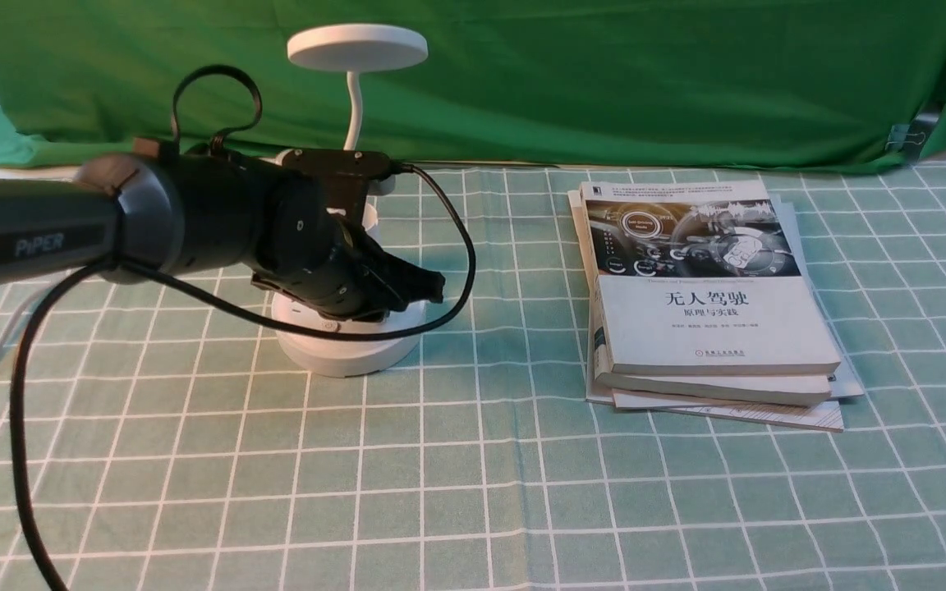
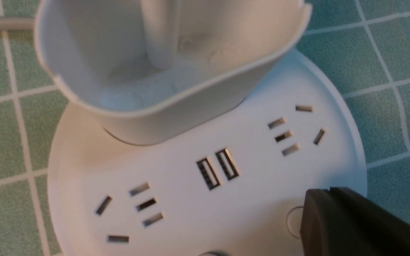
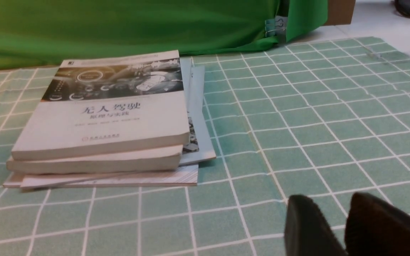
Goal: Turn on the table lamp.
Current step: 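Press the power button on the lamp base to turn the lamp on with the left gripper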
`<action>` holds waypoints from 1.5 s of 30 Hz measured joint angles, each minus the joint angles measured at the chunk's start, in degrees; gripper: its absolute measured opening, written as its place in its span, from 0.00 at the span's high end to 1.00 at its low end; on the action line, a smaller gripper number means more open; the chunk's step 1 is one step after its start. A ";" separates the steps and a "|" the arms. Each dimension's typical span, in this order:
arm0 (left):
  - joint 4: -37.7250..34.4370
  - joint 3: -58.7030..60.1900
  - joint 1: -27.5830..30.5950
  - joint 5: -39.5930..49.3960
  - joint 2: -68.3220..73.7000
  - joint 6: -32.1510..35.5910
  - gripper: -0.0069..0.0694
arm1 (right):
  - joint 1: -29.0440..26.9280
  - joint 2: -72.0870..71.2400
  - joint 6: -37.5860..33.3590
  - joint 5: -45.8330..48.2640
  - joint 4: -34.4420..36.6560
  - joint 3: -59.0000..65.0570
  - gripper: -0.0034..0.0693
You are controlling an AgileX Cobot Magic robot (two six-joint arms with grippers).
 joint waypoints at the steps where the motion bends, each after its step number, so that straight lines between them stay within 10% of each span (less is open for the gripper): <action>1: 0.00 0.00 0.00 0.00 0.00 0.00 0.88 | 0.00 0.00 0.00 0.00 0.00 0.00 0.63; 45: 0.46 2.06 0.00 -7.19 0.97 -5.84 0.88 | 0.00 0.00 0.00 -0.03 0.00 0.00 0.63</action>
